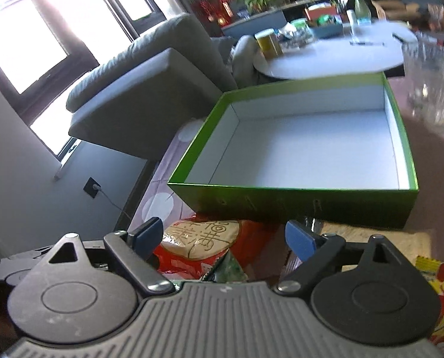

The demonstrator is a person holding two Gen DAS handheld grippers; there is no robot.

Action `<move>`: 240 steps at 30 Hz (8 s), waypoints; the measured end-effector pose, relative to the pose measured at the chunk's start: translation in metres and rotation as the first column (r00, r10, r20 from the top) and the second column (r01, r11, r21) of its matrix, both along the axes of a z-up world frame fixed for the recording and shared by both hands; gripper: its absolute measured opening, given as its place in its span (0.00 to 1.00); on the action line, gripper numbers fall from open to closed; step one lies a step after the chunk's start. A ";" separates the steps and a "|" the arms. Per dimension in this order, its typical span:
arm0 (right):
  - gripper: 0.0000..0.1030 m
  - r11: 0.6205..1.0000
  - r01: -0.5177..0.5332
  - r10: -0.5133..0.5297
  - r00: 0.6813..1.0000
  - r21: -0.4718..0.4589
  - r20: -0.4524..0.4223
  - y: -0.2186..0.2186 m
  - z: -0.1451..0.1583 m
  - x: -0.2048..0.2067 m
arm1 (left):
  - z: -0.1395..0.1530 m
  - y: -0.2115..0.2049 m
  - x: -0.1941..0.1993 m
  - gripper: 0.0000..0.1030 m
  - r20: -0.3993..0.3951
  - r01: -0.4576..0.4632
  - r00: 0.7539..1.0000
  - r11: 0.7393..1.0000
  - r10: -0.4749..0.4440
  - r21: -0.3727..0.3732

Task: Organize snacks
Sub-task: 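Close the right gripper on the red bread bag and lift it, then carry the red bread bag into the green box and open the right gripper, then move the right gripper back to the green vegetable-cracker bag, then close the right gripper on the green cracker bag and lift it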

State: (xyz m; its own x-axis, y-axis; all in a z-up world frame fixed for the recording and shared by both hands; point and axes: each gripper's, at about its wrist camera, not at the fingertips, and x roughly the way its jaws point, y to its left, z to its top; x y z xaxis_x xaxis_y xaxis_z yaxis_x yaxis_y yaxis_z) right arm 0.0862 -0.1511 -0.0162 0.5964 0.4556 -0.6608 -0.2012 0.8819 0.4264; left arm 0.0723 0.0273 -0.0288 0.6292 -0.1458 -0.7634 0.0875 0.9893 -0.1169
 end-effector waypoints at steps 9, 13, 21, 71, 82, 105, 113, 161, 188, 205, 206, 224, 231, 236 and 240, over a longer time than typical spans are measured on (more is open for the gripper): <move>0.79 1.000 0.001 0.002 0.994 0.028 -0.106 0.006 -0.009 0.022 | -0.014 -0.011 0.014 0.96 -0.022 0.095 0.995 0.995 -0.095 -0.008; 0.79 0.999 -0.021 0.028 0.987 0.041 -0.160 0.011 -0.017 0.031 | -0.022 -0.015 0.025 0.95 -0.041 0.122 0.992 0.992 -0.123 -0.023; 0.80 0.999 -0.050 0.052 0.970 0.018 -0.238 0.021 -0.028 0.047 | -0.034 -0.017 0.040 0.97 -0.066 0.172 0.982 0.981 -0.178 -0.088; 0.46 0.990 -0.096 0.088 0.993 0.108 0.078 0.005 0.040 0.088 | 0.033 -0.050 0.096 0.90 0.267 0.359 0.901 0.933 -0.343 -0.014; 0.46 0.990 -0.072 0.075 0.997 0.125 -0.020 0.006 0.005 0.122 | -0.006 -0.044 0.125 0.80 0.191 0.337 0.927 0.940 -0.323 -0.045; 0.55 0.999 -0.032 0.033 0.999 0.042 -0.026 -0.006 0.001 0.087 | -0.028 -0.031 0.102 0.83 0.078 0.244 0.967 0.969 -0.241 -0.029; 0.57 0.999 0.008 -0.005 0.998 0.046 -0.067 -0.015 -0.006 0.076 | -0.026 -0.031 0.082 0.83 0.048 0.196 0.980 0.978 -0.193 -0.066; 0.71 0.999 -0.046 0.046 0.996 -0.014 0.076 -0.048 0.010 -0.065 | -0.031 -0.054 -0.076 0.90 0.069 0.453 0.887 0.890 -0.456 0.058; 0.76 0.968 -0.226 0.234 0.971 -0.112 0.057 -0.017 -0.001 -0.085 | -0.051 -0.024 -0.035 0.89 0.008 0.144 0.990 0.990 -0.144 0.001; 0.77 0.905 -0.296 0.296 0.954 -0.305 -0.046 0.024 -0.039 -0.082 | -0.039 0.015 -0.041 0.90 0.051 0.072 0.996 0.995 -0.068 -0.064; 0.77 0.913 -0.269 0.269 0.962 -0.308 -0.043 0.022 -0.040 -0.080 | -0.038 0.016 -0.043 0.90 0.053 0.083 0.995 0.994 -0.079 -0.065; 0.76 0.959 -0.248 0.247 0.969 -0.135 -0.023 0.011 -0.021 -0.074 | -0.053 0.027 -0.059 0.90 0.039 0.211 0.978 0.963 -0.207 -0.169; 0.76 0.949 -0.278 0.271 0.960 -0.151 -0.062 0.020 -0.028 -0.078 | -0.052 0.033 -0.062 0.90 0.052 0.220 0.975 0.959 -0.214 -0.178; 0.62 0.948 -0.280 0.262 0.957 -0.153 -0.125 0.023 -0.042 -0.071 | -0.050 0.035 -0.064 0.90 0.067 0.243 0.970 0.953 -0.234 -0.183; 0.51 0.962 -0.232 0.214 0.968 -0.143 -0.128 0.016 -0.045 -0.067 | -0.052 0.034 -0.068 0.90 0.063 0.285 0.958 0.943 -0.278 -0.172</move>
